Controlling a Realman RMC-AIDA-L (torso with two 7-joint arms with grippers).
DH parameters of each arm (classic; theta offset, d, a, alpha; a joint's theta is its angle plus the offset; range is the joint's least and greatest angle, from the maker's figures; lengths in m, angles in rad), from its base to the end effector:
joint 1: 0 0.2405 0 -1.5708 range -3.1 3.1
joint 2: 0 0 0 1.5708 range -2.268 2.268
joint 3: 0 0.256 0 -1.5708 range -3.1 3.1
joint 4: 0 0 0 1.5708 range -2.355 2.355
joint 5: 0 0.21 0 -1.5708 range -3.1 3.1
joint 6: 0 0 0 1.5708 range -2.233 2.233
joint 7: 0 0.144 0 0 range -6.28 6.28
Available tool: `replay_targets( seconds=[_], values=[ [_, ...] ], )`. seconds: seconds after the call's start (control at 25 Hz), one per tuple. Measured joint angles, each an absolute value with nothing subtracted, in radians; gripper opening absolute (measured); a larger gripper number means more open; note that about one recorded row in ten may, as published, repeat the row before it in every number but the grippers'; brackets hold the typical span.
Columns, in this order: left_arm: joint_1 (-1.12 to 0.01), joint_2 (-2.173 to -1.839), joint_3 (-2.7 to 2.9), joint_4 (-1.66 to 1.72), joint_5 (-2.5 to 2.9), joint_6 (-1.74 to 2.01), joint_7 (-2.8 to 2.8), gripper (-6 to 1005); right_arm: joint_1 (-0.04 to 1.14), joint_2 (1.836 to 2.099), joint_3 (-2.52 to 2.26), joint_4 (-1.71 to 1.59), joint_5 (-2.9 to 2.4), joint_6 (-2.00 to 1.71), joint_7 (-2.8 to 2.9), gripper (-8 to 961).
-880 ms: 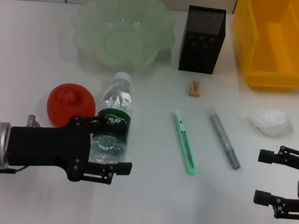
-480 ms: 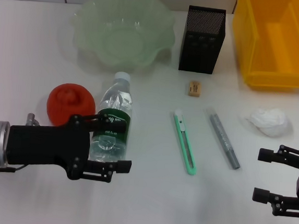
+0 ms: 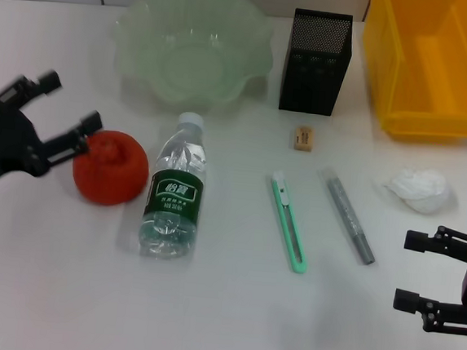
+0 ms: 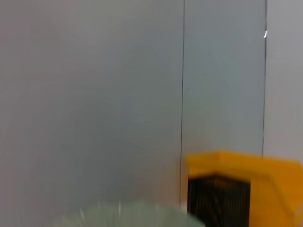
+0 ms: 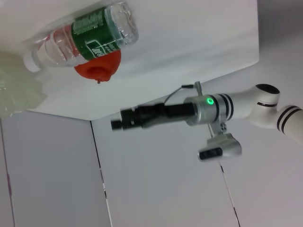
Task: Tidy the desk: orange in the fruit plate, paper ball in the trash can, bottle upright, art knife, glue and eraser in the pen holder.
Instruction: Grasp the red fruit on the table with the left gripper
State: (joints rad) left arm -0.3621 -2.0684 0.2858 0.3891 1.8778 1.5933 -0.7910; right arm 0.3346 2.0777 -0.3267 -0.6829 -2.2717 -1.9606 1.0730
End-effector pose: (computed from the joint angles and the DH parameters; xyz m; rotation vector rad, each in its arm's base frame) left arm -0.3298 0.2772 0.0173 -2.2172 -0.4221 -0.8697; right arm 0.3193 0.2237 0.0288 -2.7588 0.5200 0.8251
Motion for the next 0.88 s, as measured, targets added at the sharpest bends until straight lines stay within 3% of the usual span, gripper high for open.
replay_targets(
  seconds=[0.88],
  values=[
    [-0.426, -2.07, 0.412, 0.291, 1.893, 1.27, -0.741, 754, 0.335, 2.08, -0.327, -0.674, -2.273, -1.933, 1.074, 842]
  ],
)
